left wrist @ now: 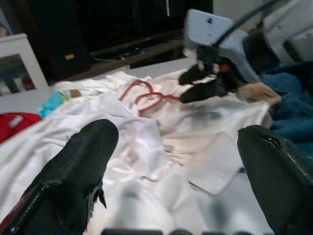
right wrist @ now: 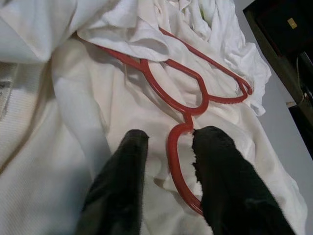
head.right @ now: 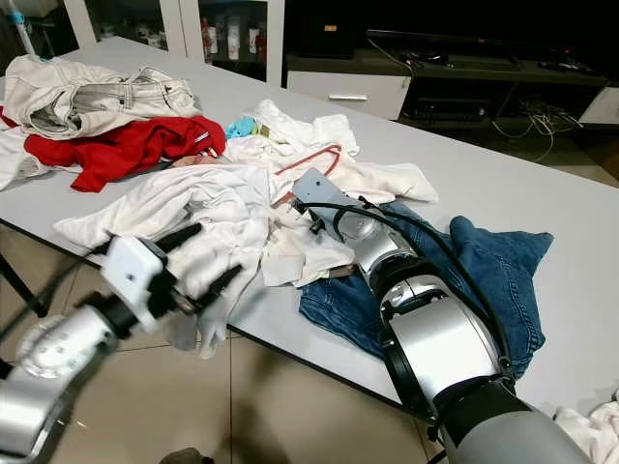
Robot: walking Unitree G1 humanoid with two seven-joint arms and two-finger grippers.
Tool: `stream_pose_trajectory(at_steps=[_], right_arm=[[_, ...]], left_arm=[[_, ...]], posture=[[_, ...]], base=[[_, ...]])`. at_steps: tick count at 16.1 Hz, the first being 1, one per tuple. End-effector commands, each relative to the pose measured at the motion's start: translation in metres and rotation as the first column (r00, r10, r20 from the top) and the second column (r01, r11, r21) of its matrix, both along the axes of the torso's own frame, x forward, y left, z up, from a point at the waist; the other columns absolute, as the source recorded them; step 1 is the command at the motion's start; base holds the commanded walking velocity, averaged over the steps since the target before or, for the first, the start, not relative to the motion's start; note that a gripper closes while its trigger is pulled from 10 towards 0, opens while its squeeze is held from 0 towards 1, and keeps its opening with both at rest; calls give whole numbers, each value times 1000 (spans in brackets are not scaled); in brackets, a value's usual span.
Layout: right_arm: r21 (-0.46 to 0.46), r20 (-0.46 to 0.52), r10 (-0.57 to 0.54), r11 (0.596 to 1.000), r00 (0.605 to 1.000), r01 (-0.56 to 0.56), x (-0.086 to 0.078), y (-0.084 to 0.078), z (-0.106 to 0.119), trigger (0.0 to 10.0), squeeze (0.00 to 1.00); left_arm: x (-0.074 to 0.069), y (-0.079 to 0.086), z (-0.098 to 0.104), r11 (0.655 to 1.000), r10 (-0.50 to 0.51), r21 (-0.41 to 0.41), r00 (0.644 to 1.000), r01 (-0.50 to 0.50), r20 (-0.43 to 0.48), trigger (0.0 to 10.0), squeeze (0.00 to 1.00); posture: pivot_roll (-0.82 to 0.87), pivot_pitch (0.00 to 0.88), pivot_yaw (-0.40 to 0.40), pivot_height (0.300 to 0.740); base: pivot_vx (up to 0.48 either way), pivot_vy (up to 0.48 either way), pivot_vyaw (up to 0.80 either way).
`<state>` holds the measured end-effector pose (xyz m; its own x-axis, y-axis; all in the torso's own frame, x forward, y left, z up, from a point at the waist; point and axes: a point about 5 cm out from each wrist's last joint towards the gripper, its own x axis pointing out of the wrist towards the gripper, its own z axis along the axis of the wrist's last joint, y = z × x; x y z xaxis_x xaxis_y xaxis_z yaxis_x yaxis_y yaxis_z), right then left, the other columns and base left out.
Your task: Hang hanger
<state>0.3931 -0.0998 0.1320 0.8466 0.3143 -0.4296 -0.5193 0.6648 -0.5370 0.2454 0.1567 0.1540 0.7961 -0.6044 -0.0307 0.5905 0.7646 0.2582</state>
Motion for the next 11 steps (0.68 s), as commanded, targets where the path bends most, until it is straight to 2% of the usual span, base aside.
stream_pose_trajectory(at_steps=[1, 3, 5, 6, 7, 9, 10, 11], right_arm=[[-17, 6, -21, 1000, 1000, 21, 3, -5, 5, 10000, 0], [-21, 5, -20, 1000, 1000, 20, 3, -5, 5, 10000, 0], [-34, 0, -46, 998, 999, 46, 3, -9, 3, 10000, 0], [-32, -6, -59, 998, 998, 58, 3, -11, 2, 10000, 816], [-30, -11, -61, 998, 998, 61, 2, -12, 1, 10000, 965], [-36, -14, -60, 998, 998, 59, 2, -14, 0, 10000, 1000], [-45, -10, -56, 997, 998, 56, 2, -14, 1, 10000, 937], [-51, -8, -52, 997, 999, 52, 2, -14, 1, 10000, 937]], left_arm=[[0, -2, 8, 1000, -26, 6, 999, 26, 27, 10000, 0], [-1, -1, 11, 999, -44, 10, 999, 44, 28, 10000, 0], [-7, 0, 13, 994, -109, 23, 994, 109, 6, 10000, 0], [-9, 0, 12, 990, -139, 30, 990, 139, -12, 10000, 0], [-11, 1, 12, 987, -156, 38, 988, 157, -22, 10000, 0], [-18, 4, 7, 972, -216, 80, 974, 221, -70, 10000, 0], [-20, 8, 6, 966, -229, 99, 970, 237, -86, 10000, 0], [-21, 11, 6, 965, -230, 110, 969, 239, -93, 10000, 0]], posture=[[210, 0, -92, 740], [213, 0, -93, 740], [220, 0, -96, 740], [220, 0, -96, 740], [220, 0, -96, 740], [220, 0, -96, 740], [227, 0, -97, 740], [228, 0, -97, 740]], base=[[0, 0, 0], [0, 0, 0], [0, 0, 0], [0, 0, 0], [0, 0, 0], [0, 0, 0], [0, 0, 0], [0, 0, 0]])
